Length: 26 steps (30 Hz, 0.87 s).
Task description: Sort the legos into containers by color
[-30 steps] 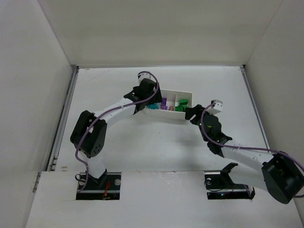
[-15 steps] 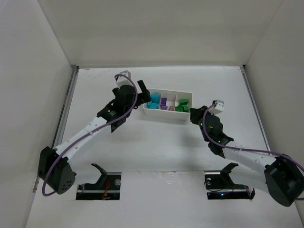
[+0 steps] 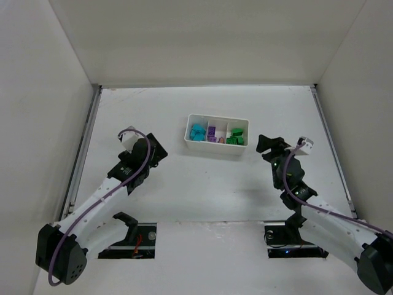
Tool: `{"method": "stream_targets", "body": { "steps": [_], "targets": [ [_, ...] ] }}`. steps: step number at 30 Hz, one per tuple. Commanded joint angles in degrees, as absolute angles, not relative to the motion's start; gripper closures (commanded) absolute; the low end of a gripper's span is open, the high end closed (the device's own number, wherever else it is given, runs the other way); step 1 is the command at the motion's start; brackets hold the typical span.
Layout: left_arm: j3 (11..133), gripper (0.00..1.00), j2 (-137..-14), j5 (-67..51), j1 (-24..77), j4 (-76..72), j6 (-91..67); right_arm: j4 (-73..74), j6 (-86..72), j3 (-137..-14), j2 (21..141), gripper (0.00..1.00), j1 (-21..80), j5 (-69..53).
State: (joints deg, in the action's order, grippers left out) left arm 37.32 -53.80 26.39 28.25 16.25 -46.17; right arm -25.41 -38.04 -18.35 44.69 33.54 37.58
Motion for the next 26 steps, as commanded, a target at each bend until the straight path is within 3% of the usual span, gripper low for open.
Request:
{"method": "stream_targets", "body": {
  "steps": [1, 5, 7, 8, 18, 26],
  "targets": [
    [36.74, 0.00, -53.00, 27.86, 26.42, 21.52, -50.27, -23.03, -40.08, -17.05, 43.85, 0.29, 31.25, 42.36],
    [36.21, 0.00, -53.09, 27.33, 24.83, 23.29, -50.89, -20.93, -41.13, -17.58, 46.75, 0.19, 28.88, 42.71],
    [36.12, 0.00, -53.26, 27.25, 24.39, 23.12, -50.36, -19.08, -41.57, -18.19, 48.16, 0.11, 27.82, 43.15],
    [36.38, 0.00, -53.44, 27.25, 24.21, 23.03, -50.01, -18.20, -41.57, -18.63, 48.60, 0.00, 27.21, 43.42],
    [40.25, 0.00, -61.61, 23.29, 20.61, 21.44, -43.51, -12.75, -41.58, -22.67, 52.38, 0.00, 20.27, 45.87],
    [45.43, 0.00, -59.24, 21.89, 18.67, 30.40, -41.84, 6.92, -38.58, -36.99, 59.67, 0.00, 9.46, 41.66]
  ]
}}
